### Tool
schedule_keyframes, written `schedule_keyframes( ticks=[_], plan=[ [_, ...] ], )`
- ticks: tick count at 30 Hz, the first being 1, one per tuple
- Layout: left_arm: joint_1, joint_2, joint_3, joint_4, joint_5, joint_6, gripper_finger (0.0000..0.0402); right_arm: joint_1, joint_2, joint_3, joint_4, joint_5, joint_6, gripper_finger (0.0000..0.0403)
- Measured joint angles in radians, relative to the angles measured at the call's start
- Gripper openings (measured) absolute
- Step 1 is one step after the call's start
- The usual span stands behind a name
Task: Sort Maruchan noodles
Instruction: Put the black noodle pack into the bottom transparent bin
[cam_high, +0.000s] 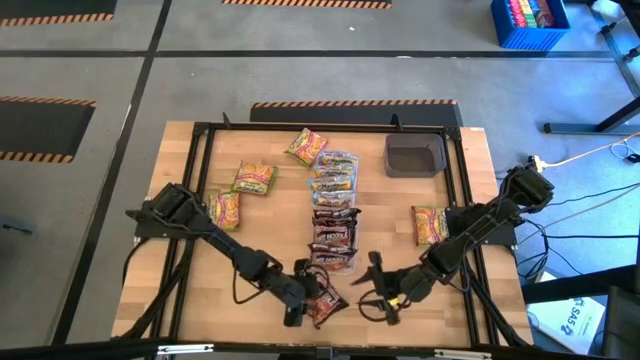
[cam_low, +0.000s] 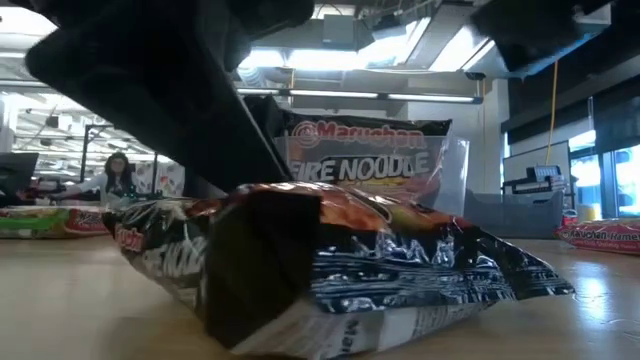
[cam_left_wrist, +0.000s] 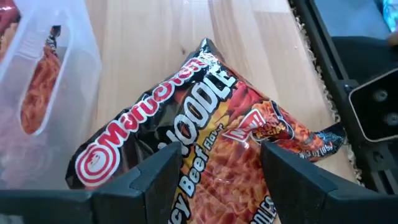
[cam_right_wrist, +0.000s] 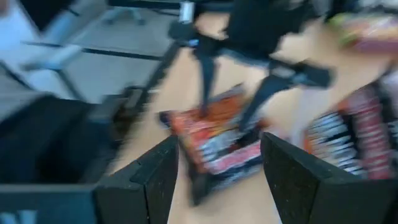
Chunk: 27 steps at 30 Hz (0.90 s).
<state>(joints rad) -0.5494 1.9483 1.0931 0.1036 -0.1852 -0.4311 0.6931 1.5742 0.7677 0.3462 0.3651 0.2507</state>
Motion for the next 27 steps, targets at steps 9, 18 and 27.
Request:
schedule_keyframes(
  ticks=[9,18,27],
  plan=[
    [-0.088,-0.090,0.002,-0.166,0.011,-0.064,0.0218,0.000,0.000,0.000,-0.016,-0.130,0.391,0.0209],
    [-0.136,-0.087,0.005,-0.213,-0.038,-0.048,0.0218,-0.001,0.091,0.000,-0.029,-0.080,0.732,0.0281],
    [-0.161,-0.034,0.006,-0.131,-0.139,-0.055,0.0218,-0.020,0.265,0.000,0.104,-0.055,1.010,0.0353]
  ],
)
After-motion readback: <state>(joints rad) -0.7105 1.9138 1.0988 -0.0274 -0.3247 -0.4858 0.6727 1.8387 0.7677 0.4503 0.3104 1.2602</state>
